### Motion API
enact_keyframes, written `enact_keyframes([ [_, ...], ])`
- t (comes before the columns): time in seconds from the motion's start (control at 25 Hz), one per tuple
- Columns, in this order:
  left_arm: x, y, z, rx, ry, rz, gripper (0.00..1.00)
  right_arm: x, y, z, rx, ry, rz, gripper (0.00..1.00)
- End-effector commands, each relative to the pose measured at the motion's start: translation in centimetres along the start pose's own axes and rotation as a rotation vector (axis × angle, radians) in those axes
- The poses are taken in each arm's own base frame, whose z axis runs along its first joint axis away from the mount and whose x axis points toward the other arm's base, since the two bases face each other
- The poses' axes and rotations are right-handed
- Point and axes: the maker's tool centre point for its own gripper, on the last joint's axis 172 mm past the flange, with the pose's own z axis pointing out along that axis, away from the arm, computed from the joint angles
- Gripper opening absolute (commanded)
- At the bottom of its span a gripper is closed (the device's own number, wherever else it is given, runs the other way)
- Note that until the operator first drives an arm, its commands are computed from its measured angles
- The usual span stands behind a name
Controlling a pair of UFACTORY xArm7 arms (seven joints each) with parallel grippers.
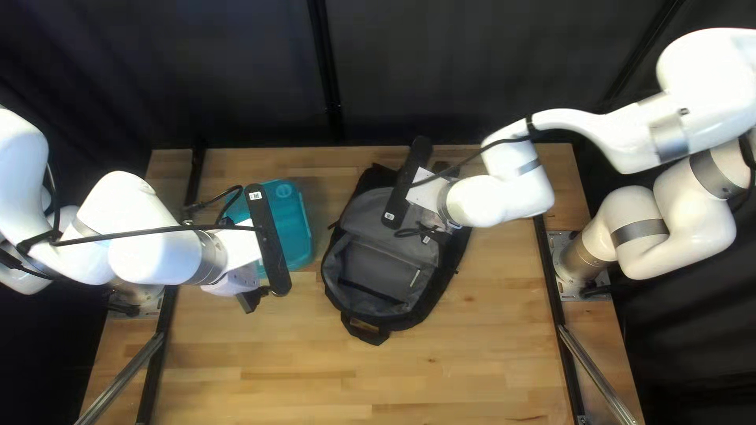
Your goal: Remove a lunch box from a kids backpack
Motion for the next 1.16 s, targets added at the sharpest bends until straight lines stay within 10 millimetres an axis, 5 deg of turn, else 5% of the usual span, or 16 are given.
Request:
enact_keyframes([
  [0.04,0.0,0.0,0.0,0.000,0.000,0.000,1.00,-0.4,0.9,-2.1,-0.014,-0.012,-0.023,1.00],
  [0.4,0.0,0.0,0.0,0.000,0.000,0.000,1.00,-2.7,5.7,-5.1,-0.058,-0.048,-0.043,1.00],
  [0.72,0.0,0.0,0.0,0.000,0.000,0.000,1.00,-5.3,11.1,-5.6,-0.100,-0.072,-0.024,1.00],
  [1.16,0.0,0.0,0.0,0.000,0.000,0.000,1.00,-5.5,11.2,-5.6,-0.108,-0.080,-0.023,1.00],
])
